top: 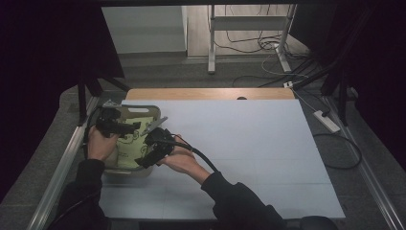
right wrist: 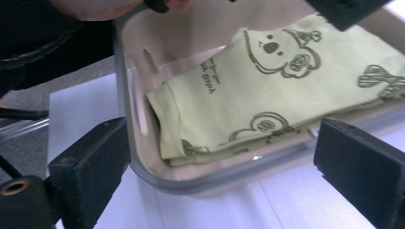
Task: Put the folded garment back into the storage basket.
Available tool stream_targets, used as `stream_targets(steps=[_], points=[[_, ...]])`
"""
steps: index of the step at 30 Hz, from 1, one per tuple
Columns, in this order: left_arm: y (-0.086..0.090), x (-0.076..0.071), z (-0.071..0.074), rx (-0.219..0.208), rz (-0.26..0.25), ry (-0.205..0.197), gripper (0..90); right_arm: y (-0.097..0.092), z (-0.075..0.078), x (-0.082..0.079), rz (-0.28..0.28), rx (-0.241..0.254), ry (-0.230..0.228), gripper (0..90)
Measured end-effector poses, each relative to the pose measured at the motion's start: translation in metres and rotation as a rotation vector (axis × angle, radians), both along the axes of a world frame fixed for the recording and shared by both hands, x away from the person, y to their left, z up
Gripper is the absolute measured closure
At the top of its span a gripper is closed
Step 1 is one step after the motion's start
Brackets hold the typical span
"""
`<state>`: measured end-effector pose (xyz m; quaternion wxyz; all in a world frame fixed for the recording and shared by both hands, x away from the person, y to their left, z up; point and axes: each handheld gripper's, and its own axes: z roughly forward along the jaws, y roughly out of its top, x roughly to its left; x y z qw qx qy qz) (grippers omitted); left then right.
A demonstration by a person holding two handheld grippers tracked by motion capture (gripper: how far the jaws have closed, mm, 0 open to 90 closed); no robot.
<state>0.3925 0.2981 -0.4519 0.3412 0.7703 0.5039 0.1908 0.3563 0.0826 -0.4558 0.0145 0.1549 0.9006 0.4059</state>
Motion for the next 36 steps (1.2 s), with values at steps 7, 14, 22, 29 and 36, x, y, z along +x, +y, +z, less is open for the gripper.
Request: stream_targets(steps=[7, 14, 22, 29, 36], points=[[-0.005, -0.005, -0.001, 0.008, -0.006, -0.021, 0.0, -0.013, 0.003, 0.001, -0.006, 0.003, 0.002, 3.1], [-0.009, -0.011, 0.000, 0.027, -0.017, -0.038, 0.0, -0.023, 0.003, 0.002, -0.010, 0.003, 0.006, 1.0], [-0.009, -0.018, 0.003, -0.014, -0.057, -0.047, 0.0, -0.042, 0.005, 0.005, -0.007, 0.001, 0.021, 0.0], [-0.012, -0.024, 0.004, -0.021, -0.075, -0.049, 0.0, -0.056, 0.007, 0.006, -0.020, 0.015, 0.022, 0.0], [-0.015, -0.030, 0.004, -0.036, -0.071, -0.048, 0.0, -0.071, 0.009, 0.006, -0.063, 0.025, 0.006, 0.0]])
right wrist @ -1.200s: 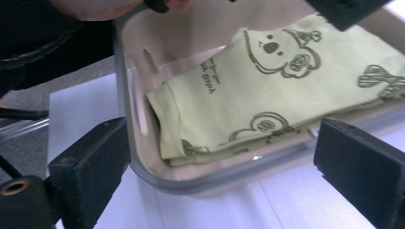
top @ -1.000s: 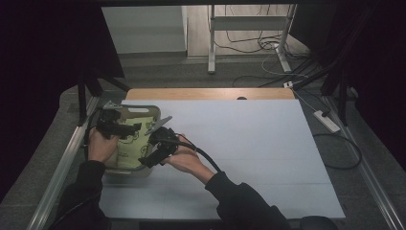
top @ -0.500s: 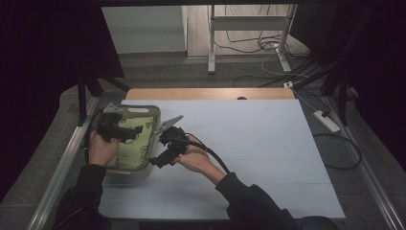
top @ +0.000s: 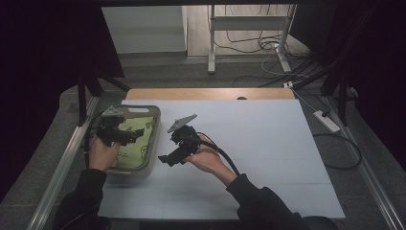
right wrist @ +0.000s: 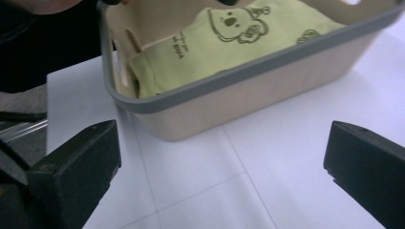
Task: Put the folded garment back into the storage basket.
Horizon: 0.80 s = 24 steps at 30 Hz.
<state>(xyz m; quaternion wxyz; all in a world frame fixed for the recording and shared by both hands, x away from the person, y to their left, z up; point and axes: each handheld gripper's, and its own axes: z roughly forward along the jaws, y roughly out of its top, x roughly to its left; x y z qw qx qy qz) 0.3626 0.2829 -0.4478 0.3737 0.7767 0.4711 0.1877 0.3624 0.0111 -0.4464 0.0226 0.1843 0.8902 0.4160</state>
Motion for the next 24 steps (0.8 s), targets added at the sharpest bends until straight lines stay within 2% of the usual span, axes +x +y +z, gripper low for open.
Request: stream_targets(steps=[6, 12, 24], points=[[-0.007, -0.007, 0.000, -0.006, -0.013, -0.004, 0.0, -0.012, 0.000, -0.001, -0.003, -0.001, -0.011, 0.0], [-0.015, -0.014, 0.001, -0.001, -0.032, -0.010, 0.0, -0.023, 0.000, -0.004, -0.021, -0.002, -0.047, 0.0], [-0.031, -0.029, 0.006, 0.006, -0.064, -0.025, 0.0, -0.044, 0.000, -0.004, -0.026, -0.015, -0.027, 0.0]])
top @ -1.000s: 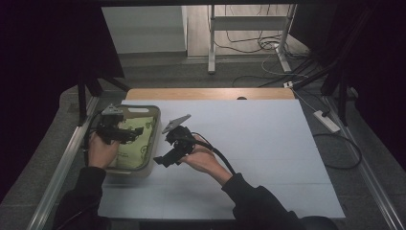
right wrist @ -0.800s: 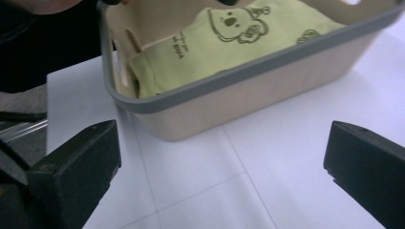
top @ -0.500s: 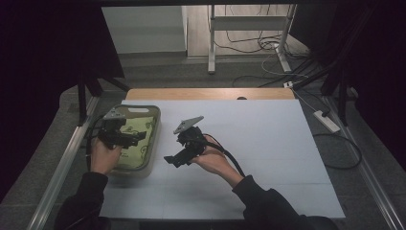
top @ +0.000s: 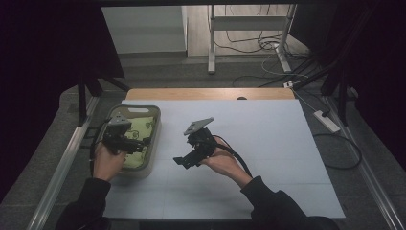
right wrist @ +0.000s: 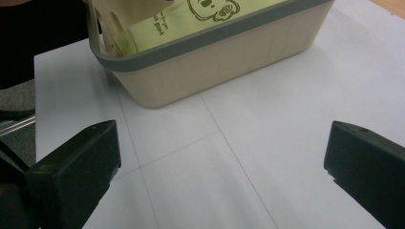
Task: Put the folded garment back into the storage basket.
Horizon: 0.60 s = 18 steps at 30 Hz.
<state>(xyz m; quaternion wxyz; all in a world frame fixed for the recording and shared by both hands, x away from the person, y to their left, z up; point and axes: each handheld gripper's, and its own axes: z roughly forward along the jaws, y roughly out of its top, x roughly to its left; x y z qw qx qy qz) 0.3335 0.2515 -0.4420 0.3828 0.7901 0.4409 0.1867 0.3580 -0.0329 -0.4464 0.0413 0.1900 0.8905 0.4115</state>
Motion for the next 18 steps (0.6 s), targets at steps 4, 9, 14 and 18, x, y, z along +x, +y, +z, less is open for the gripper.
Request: stream_targets(steps=[4, 9, 14, 18], points=[[-0.005, -0.005, 0.000, 0.005, -0.012, 0.001, 0.0, -0.007, -0.001, -0.002, -0.001, -0.001, 0.005, 0.0], [-0.009, -0.011, 0.000, 0.002, -0.019, 0.001, 0.0, -0.016, -0.002, -0.004, -0.007, -0.010, 0.006, 0.0], [-0.013, -0.016, 0.002, 0.009, -0.020, 0.007, 0.0, -0.024, -0.003, -0.007, -0.012, -0.010, 0.005, 0.0], [-0.013, -0.021, 0.003, 0.002, -0.018, 0.004, 0.0, -0.032, -0.002, -0.010, -0.018, -0.007, -0.001, 0.0]])
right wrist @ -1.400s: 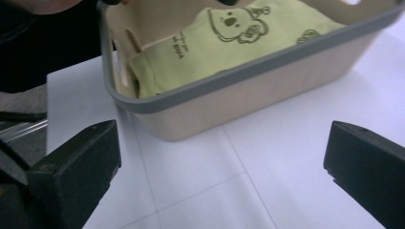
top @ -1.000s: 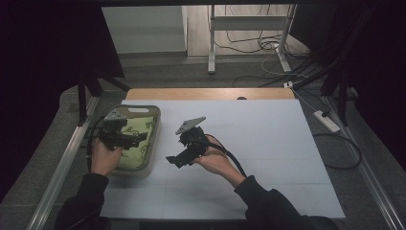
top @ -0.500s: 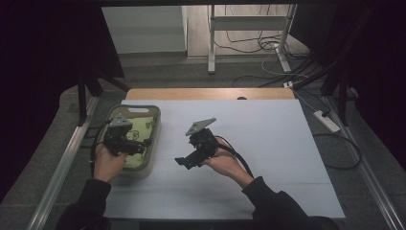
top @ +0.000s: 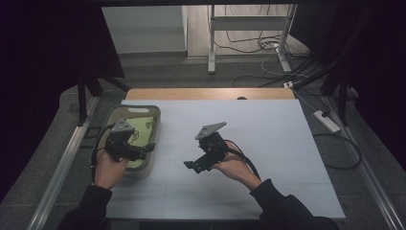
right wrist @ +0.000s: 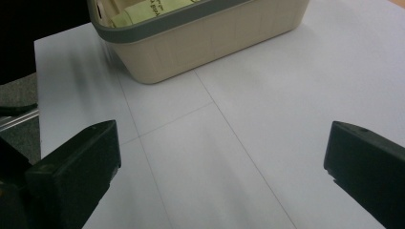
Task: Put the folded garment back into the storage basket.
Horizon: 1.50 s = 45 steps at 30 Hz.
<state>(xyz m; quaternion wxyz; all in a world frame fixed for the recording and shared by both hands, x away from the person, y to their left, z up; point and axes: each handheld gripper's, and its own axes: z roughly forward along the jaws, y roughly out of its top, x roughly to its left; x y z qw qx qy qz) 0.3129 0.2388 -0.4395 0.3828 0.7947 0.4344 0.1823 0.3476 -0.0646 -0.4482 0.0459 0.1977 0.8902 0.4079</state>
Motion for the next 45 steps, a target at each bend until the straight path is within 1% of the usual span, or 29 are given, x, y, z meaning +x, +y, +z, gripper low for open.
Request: stream_targets(steps=[3, 4, 10, 11, 13, 14, 19, 25, 30, 31, 32, 35, 36, 40, 45], points=[[0.000, -0.002, 0.000, -0.007, -0.001, -0.001, 0.0, -0.004, 0.001, -0.001, -0.004, 0.002, -0.003, 0.0], [0.000, -0.004, 0.000, -0.011, -0.001, -0.004, 0.0, -0.008, 0.002, -0.002, -0.008, 0.010, -0.002, 0.0], [-0.001, -0.010, -0.001, -0.018, -0.010, -0.009, 0.0, -0.018, 0.006, -0.004, -0.012, 0.023, 0.005, 0.0], [-0.001, -0.010, -0.001, -0.018, -0.010, -0.009, 0.0, -0.018, 0.006, -0.004, -0.012, 0.023, 0.005, 0.0], [-0.003, -0.014, 0.000, 0.001, -0.006, -0.023, 0.0, -0.024, 0.007, -0.005, -0.019, 0.032, 0.005, 0.0], [-0.003, -0.014, 0.000, 0.001, -0.006, -0.023, 0.0, -0.024, 0.007, -0.005, -0.019, 0.032, 0.005, 0.0], [-0.004, -0.021, 0.000, -0.004, -0.011, -0.030, 0.0, -0.037, 0.010, -0.009, -0.036, 0.041, -0.002, 0.0], [-0.003, -0.026, 0.000, -0.021, -0.011, -0.027, 0.0, -0.052, 0.012, -0.011, -0.059, 0.048, -0.005, 0.0], [-0.004, -0.029, -0.001, -0.024, -0.010, -0.024, 0.0, -0.064, 0.013, -0.013, -0.077, 0.052, -0.006, 0.0], [-0.004, -0.030, -0.001, -0.023, -0.011, -0.024, 0.0, -0.064, 0.013, -0.013, -0.077, 0.052, -0.006, 0.0], [-0.004, -0.032, -0.001, -0.024, -0.011, -0.023, 0.0, -0.069, 0.013, -0.015, -0.083, 0.051, -0.003, 0.0], [-0.004, -0.034, -0.001, -0.021, -0.010, -0.023, 0.0, -0.074, 0.013, -0.015, -0.089, 0.047, -0.005, 0.0], [-0.004, -0.035, -0.001, -0.023, -0.009, -0.025, 0.0, -0.079, 0.013, -0.016, -0.096, 0.046, -0.003, 0.0], [-0.002, -0.039, -0.001, -0.027, -0.004, -0.028, 0.0, -0.086, 0.012, -0.017, -0.103, 0.046, -0.001, 0.0], [0.001, -0.044, -0.002, -0.031, 0.004, -0.028, 0.0, -0.100, 0.011, -0.022, -0.121, 0.055, 0.003, 0.0]])
